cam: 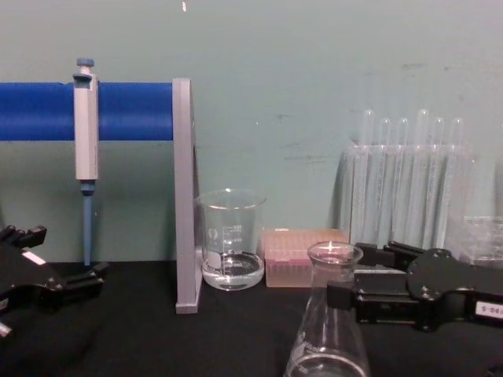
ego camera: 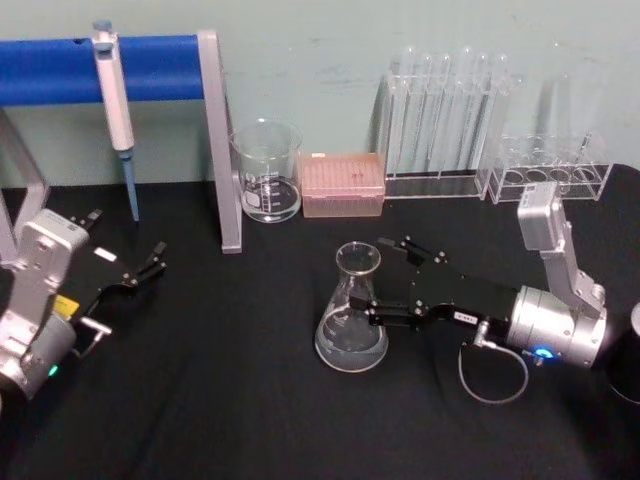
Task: Grasp the erlenmeyer flask with one hand, shake it three times, then place it back.
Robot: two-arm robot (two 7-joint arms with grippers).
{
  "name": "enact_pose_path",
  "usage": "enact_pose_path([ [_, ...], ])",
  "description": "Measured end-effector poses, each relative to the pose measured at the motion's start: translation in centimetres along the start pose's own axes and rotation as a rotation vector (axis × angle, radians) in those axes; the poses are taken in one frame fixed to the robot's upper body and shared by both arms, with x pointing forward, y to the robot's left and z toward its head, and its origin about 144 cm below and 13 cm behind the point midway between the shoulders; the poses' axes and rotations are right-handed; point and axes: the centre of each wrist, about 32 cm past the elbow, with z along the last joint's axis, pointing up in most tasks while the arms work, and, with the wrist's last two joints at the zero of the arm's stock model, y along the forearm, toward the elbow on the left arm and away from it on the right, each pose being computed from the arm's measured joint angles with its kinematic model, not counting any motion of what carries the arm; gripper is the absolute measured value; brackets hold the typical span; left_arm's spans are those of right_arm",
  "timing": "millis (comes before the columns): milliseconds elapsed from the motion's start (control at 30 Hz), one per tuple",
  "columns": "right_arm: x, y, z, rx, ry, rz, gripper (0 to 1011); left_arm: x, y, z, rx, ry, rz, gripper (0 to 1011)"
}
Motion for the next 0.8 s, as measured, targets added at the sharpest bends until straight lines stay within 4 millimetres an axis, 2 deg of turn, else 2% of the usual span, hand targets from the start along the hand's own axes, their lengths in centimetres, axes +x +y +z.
enact_pose_path([
  [800, 1.3, 1.4, -0.7, 0.001, 0.035, 0.051, 1003, 0.0, 0.0, 0.0, 0.000, 0.000, 0.000, 1001],
])
